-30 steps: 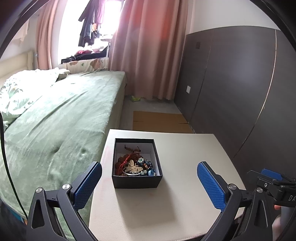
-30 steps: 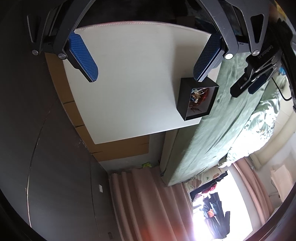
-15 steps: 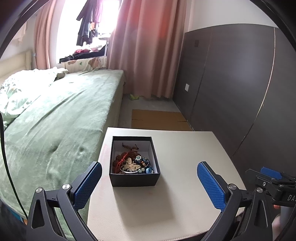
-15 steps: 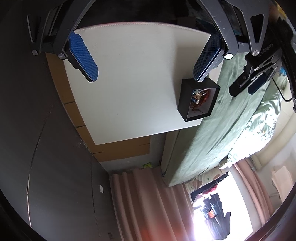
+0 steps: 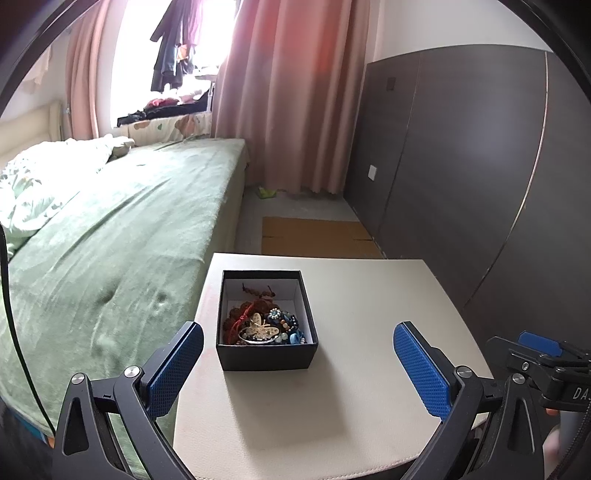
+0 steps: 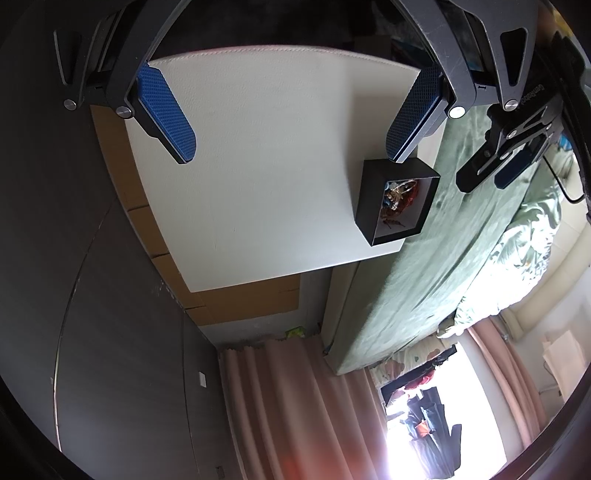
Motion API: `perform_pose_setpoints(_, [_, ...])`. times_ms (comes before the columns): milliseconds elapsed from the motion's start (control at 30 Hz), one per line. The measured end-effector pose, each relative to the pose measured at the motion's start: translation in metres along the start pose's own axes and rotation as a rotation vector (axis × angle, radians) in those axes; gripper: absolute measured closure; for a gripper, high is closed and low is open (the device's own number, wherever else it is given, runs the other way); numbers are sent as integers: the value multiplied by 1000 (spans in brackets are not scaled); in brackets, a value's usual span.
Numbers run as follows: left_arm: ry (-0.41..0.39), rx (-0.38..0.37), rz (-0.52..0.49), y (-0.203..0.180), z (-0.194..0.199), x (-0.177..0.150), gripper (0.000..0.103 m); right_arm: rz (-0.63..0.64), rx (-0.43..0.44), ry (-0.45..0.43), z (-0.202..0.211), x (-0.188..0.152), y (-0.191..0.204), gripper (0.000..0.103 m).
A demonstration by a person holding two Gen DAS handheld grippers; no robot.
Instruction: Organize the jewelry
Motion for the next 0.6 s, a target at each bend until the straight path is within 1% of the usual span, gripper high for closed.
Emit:
perform_pose_setpoints(167, [1, -2, -2, -2, 0, 0, 1, -1, -3, 3, -1, -1, 0, 0])
perform_pose_setpoints(300, [-14, 6, -11, -3, 3, 0, 1, 2, -3, 6, -3, -1, 0, 0])
perform_pose_setpoints(600, [-9, -13, -12, -3, 3, 0, 1, 1, -8, 12, -5, -1, -2, 0])
Point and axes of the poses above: each gripper's, at about its wrist camera, not at the fingertips, and z roughly against the way its jaws point, y to its left, x to its top, the point moved 3 cm from there along -z, roughly the way its jaws point, and after that the axes turned 7 degrees about -z, right-handed, at the moved point
